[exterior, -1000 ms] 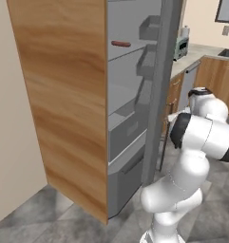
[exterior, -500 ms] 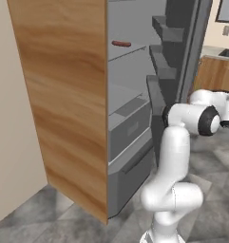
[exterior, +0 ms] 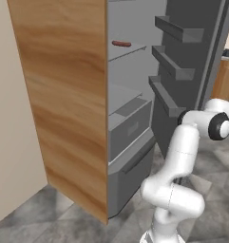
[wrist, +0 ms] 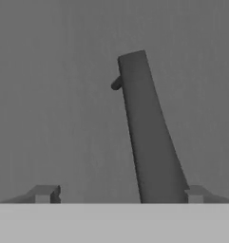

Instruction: Move the hot dog bun to the plate on the dining table and place the condiment next to that plate. Then navigate to the fridge and take the sausage and place it on the plate as well.

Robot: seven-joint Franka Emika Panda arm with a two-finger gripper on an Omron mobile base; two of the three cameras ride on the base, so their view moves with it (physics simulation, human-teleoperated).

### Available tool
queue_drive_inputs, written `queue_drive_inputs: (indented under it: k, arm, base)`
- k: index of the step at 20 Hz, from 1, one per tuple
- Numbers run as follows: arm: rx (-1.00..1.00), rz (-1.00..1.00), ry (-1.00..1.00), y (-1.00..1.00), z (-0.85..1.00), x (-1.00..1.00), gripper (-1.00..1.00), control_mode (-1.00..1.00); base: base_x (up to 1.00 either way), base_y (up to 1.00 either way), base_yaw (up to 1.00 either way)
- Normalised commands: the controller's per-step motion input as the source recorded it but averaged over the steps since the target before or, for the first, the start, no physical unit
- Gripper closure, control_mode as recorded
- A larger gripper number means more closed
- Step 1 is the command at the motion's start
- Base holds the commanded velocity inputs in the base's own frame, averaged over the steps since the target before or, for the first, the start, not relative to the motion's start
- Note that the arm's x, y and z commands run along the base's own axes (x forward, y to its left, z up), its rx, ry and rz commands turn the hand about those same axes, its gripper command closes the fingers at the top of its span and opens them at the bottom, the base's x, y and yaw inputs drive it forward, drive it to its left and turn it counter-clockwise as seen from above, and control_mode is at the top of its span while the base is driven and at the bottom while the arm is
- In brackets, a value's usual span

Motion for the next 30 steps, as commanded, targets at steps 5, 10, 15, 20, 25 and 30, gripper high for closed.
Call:
queue_drive_inputs:
  k: [5, 10, 15, 20, 25, 30]
  arm:
    - [-0.17, -0.06, -0.29, 0.59, 0.25, -0.94, -1.00, -1.00]
    - [-0.24, -0.43, -0.02, -0.59, 0.13, 0.31, -1.00, -1.00]
    - [-0.11, -0.49, 0.02, -0.48, 0.02, -0.13, -1.00, -1.00]
    - [-0.02, -0.14, -0.21, 0.14, 0.24, -1.00, -1.00, -1.00]
    - [-0.10, 0.00, -0.12, 0.97, 0.82, -1.00, -1.00, -1.00]
    - [-0.07, 0.00, -0.12, 0.97, 1.00, -0.86, -1.00, -1.00]
  base:
    - [0.00, 0.00, 0.00]
    - [0.00, 0.00, 0.00]
    - [0.00, 0.00, 0.00]
    - [0.00, 0.00, 0.00]
    - [0.00, 0.00, 0.00]
    - [0.00, 0.00, 0.00]
